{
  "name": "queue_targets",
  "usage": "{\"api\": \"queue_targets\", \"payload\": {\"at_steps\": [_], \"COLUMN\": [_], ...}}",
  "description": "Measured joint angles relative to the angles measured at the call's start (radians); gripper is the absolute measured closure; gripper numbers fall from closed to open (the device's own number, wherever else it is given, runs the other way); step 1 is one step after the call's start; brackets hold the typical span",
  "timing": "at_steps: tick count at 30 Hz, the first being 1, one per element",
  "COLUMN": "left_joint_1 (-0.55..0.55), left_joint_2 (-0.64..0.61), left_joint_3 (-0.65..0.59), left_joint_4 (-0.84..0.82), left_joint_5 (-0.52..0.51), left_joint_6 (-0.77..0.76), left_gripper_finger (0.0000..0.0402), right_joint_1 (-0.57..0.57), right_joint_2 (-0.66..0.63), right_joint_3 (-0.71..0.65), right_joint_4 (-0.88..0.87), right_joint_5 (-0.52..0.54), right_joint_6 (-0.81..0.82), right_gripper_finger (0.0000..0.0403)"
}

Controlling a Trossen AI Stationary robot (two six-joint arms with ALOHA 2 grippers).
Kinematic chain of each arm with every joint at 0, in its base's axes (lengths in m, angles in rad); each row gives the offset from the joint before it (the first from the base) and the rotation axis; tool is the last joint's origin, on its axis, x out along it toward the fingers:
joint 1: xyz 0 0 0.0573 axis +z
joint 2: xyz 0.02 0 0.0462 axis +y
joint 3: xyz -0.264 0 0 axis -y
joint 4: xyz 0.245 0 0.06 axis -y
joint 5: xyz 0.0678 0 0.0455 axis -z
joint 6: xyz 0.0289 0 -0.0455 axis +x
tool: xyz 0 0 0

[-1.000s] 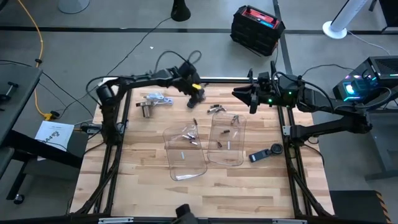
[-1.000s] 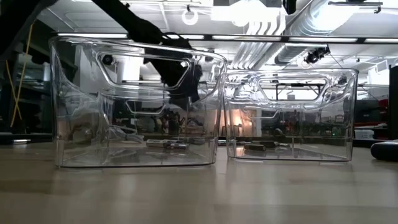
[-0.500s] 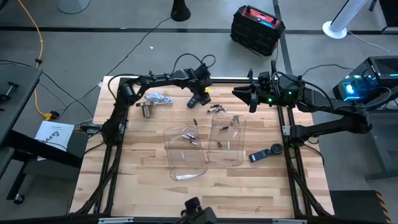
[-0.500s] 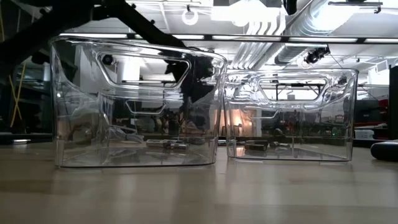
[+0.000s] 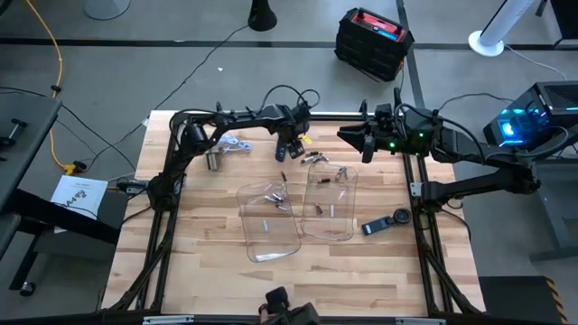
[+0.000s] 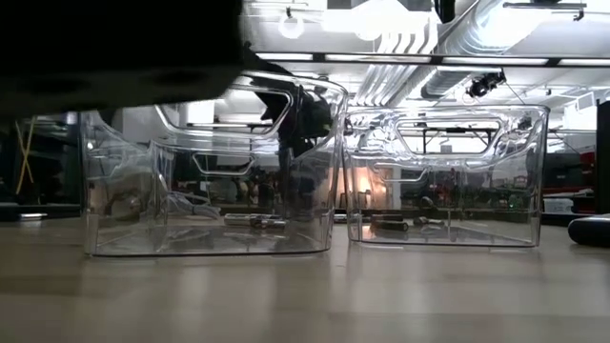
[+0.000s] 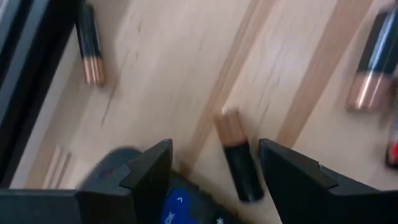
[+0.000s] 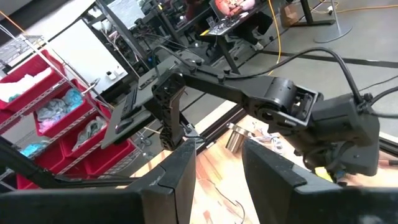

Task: Sort batteries
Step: Put the black battery into the right transparent bin

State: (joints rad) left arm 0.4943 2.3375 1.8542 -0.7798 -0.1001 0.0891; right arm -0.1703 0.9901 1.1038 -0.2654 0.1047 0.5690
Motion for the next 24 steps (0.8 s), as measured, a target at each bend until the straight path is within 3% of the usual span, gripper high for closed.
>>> {"api": "queue_targets", "payload": {"at_steps": [7,9,14,20,24], "left_joint_1": [-0.004,-0.005,-0.013,-0.004,0.006], "left_joint_2": [-0.005,-0.005,-0.005,-0.026,-0.084], "left_joint_3": [-0.021,-0.021,-0.021,-0.015,-0.017], "left_joint_4": [-0.04,-0.039,-0.052,-0.155,-0.083], "left_joint_5": [-0.018,-0.013,0.008,-0.007,-0.021], "left_joint_6": [0.007,0.01,0.077,0.16,0.151], "left_gripper_finger": [0.0191,0.0216,0.0322,0.0368,0.0373], "right_joint_1": [0.0,0.0,0.001,0.001,0.001], "right_joint_2": [0.0,0.0,0.0,0.0,0.0], "right_joint_3": [0.0,0.0,0.0,0.0,0.0], "right_joint_4": [-0.004,-0.004,-0.003,-0.004,0.0], "right_joint_5": [0.0,0.0,-0.005,-0.032,-0.034], "right_joint_6": [0.0,0.0,0.012,0.028,0.013], "right_gripper_finger": [0.0277,0.0277,0.0277,0.0277,0.0277]}}
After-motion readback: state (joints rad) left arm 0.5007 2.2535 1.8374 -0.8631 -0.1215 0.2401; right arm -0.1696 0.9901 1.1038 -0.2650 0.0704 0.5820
